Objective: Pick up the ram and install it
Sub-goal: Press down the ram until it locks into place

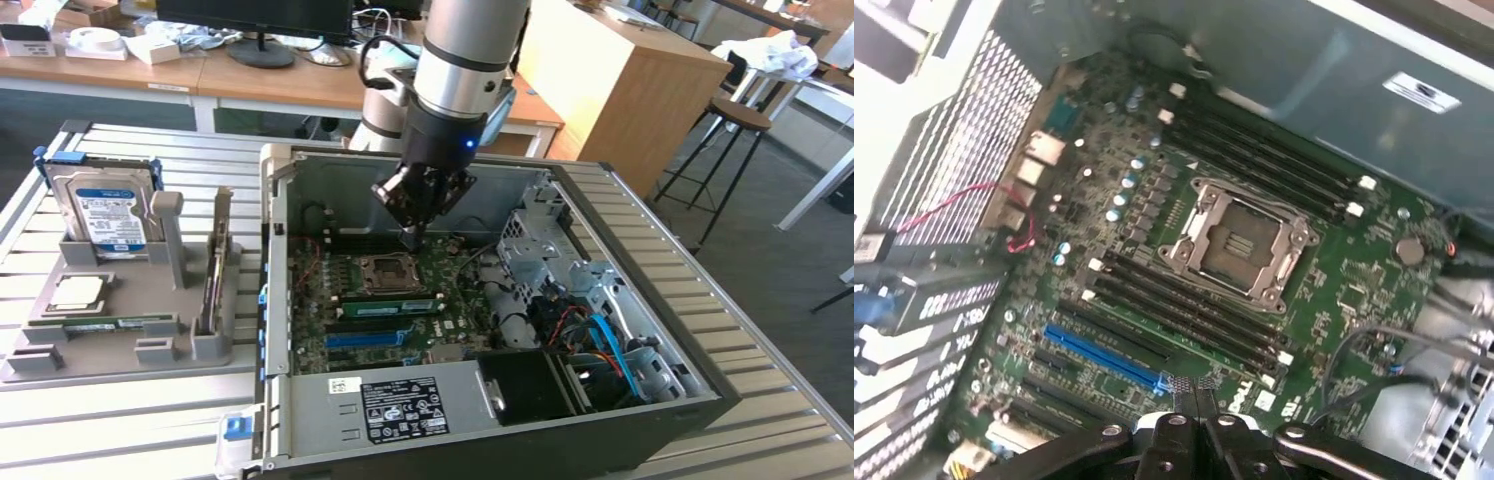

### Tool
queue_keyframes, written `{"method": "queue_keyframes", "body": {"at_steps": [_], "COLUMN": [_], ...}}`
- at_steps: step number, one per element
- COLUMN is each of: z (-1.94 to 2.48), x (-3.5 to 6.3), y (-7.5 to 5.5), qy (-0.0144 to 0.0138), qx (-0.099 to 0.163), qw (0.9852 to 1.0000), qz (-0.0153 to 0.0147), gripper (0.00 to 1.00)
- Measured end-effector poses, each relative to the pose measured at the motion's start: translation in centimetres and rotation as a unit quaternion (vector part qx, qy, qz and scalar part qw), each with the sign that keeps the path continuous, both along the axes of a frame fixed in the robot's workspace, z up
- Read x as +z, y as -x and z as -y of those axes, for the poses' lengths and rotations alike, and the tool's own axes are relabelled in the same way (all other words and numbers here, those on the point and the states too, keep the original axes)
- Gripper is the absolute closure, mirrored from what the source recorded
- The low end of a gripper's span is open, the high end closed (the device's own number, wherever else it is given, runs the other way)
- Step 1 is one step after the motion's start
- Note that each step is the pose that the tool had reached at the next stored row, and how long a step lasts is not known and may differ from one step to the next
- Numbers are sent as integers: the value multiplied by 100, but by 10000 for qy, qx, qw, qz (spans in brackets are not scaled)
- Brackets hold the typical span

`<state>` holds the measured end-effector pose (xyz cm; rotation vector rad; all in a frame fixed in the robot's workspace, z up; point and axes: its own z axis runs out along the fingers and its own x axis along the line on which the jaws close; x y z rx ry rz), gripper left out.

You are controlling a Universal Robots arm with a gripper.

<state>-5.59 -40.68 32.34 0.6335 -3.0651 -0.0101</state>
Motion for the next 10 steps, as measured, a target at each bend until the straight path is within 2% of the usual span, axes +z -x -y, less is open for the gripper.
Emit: {"method": "queue_keyframes", "body": {"at_steps": [5, 10], "z": [0, 0], "x": [-5, -11], "y": [0, 0], "qy": [0, 0], "qx": [-455, -912], "qw": [9990, 9958], "qz": [0, 0], "gripper": [90, 90]}}
